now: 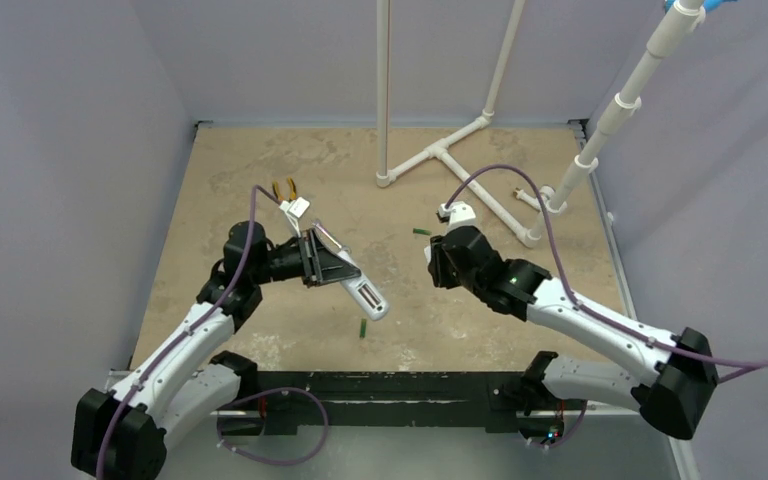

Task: Load the batteries into the remote control
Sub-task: Remove the battery cover from the remote control, then place the battery cover at the center of the board.

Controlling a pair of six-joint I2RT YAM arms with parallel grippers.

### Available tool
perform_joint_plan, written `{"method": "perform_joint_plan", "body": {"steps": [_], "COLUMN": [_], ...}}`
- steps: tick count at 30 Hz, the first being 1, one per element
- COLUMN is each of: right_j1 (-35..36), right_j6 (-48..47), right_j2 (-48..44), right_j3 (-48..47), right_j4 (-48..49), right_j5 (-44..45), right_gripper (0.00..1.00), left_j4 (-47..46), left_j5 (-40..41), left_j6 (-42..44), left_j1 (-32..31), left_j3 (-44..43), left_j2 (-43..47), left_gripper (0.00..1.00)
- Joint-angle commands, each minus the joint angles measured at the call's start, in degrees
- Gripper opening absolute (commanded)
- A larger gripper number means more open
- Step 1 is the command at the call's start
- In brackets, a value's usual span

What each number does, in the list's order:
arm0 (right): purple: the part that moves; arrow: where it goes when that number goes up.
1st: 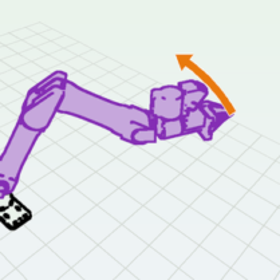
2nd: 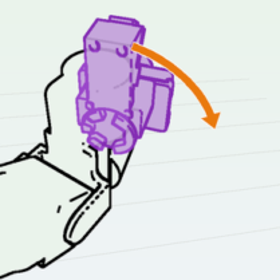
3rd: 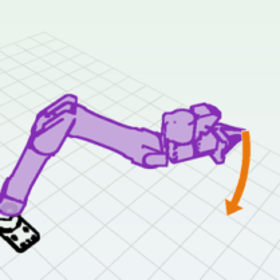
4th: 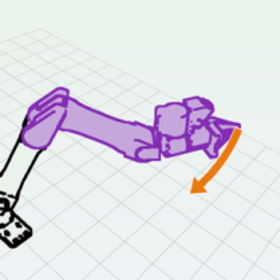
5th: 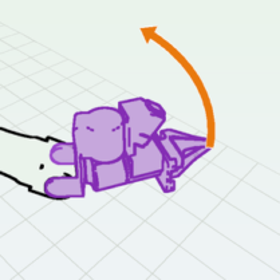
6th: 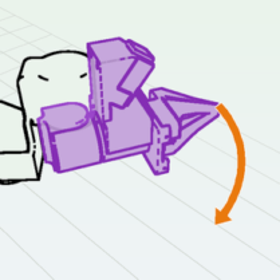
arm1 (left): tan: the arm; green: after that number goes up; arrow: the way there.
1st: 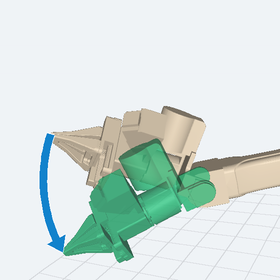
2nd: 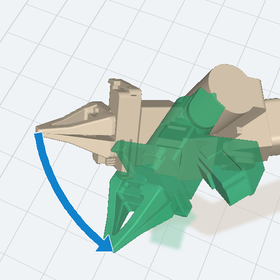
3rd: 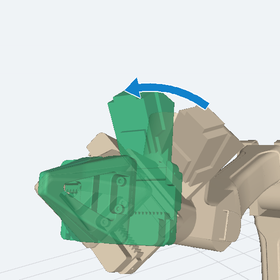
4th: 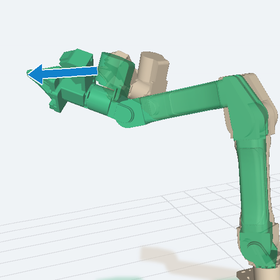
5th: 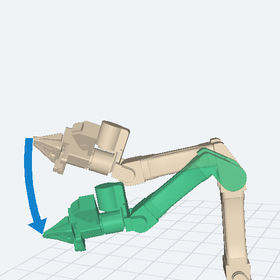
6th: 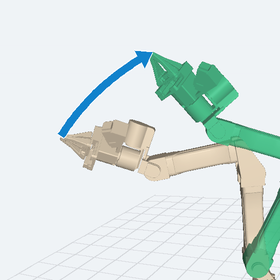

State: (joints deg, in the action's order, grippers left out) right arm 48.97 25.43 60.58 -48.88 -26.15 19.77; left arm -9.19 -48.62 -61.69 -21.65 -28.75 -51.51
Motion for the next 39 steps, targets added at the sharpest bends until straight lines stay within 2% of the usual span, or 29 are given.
{"method": "perform_joint_plan", "body": {"steps": [1, 6, 11, 18, 22, 25, 30, 35, 39], "right_j1": [-0.2, -0.2, -0.2, -0.2, -0.2, -0.3, -4.1, -8.7, -13.6], "right_j6": [4.0, 3.8, 2.0, -0.9, -1.9, -3.7, -10.4, -21.1, -30.9], "right_j2": [5.9, 13.9, 19.8, 24.4, 23.3, 22.3, 22.8, 24.9, 25.6], "right_j3": [4.9, 7.1, 6.7, 3.8, 2.9, 1.4, -3.2, -8.0, -8.8], "right_j4": [10.9, 16.8, 18.3, 13.9, 12.7, 11.6, 11.5, 14.4, 20.1], "right_j5": [-3.9, -5.9, -9.4, -10.2, -8.3, -6.3, -6.2, -7.5, -19.8], "right_gripper": [0.20, 0.21, 0.25, 0.40, 0.52, 0.57, 0.58, 0.58, 0.61], "left_j4": [10.7, 13.4, 13.1, 13.4, 14.2, 14.4, 15.5, 17.1, 17.6], "left_j5": [0.4, 0.5, 0.6, 0.2, 0.2, 0.0, -0.3, -0.7, -1.0], "left_j6": [7.0, 8.5, 8.5, 9.4, 9.8, 9.9, 10.6, 11.8, 12.0], "left_j1": [1.8, 2.2, 2.4, 2.6, 2.7, 2.7, 3.1, 3.6, 4.0], "left_j3": [-6.6, -7.9, -7.2, -7.4, -7.6, -7.8, -9.1, -10.2, -11.1], "left_j2": [4.4, 5.3, 5.1, 4.8, 4.9, 4.8, 4.6, 4.8, 4.5], "left_gripper": [0.00, 0.00, 0.00, 0.00, 0.00, 0.00, 0.00, 0.00, 0.00]}}
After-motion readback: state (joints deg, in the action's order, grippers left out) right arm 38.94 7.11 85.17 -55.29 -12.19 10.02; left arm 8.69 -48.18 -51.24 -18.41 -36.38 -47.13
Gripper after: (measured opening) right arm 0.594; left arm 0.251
